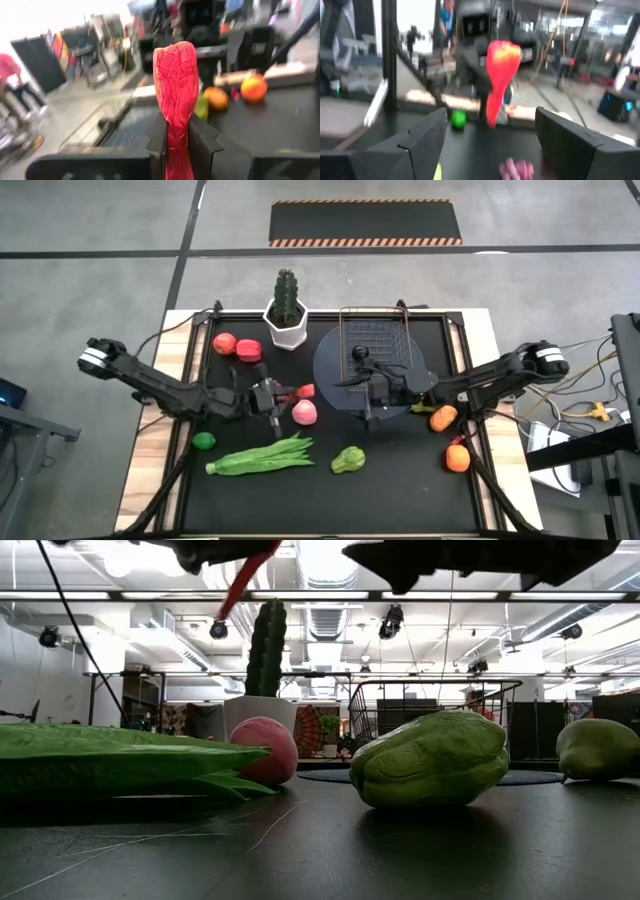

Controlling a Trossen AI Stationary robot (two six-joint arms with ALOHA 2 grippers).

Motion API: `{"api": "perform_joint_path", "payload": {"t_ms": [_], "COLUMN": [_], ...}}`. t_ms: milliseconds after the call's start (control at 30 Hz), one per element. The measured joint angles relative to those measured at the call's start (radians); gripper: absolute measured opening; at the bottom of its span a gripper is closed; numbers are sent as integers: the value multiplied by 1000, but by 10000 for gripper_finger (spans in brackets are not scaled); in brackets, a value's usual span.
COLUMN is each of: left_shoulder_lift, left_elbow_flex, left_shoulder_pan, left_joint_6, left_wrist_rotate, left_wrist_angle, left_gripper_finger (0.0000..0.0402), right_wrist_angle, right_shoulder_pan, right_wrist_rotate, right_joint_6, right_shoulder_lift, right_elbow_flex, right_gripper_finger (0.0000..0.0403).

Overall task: Build produce basket
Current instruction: Put the orange carrot into the gold wire basket

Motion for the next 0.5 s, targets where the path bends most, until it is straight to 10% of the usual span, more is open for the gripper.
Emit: {"api": "perform_joint_path", "payload": {"t_ms": [500], "left_shoulder_lift": [340], "left_elbow_flex": [-32], "left_shoulder_pan": [4], "left_joint_6": [108], "left_wrist_rotate": [39], "left_wrist_angle": [650], "left_gripper_finger": [27], "right_wrist_angle": [245], "right_shoulder_pan": [0], "right_wrist_rotate": [-10], "right_joint_6": [18], "right_shoulder_lift": [196], "right_elbow_flex": [130], "right_gripper_finger": [286]}}
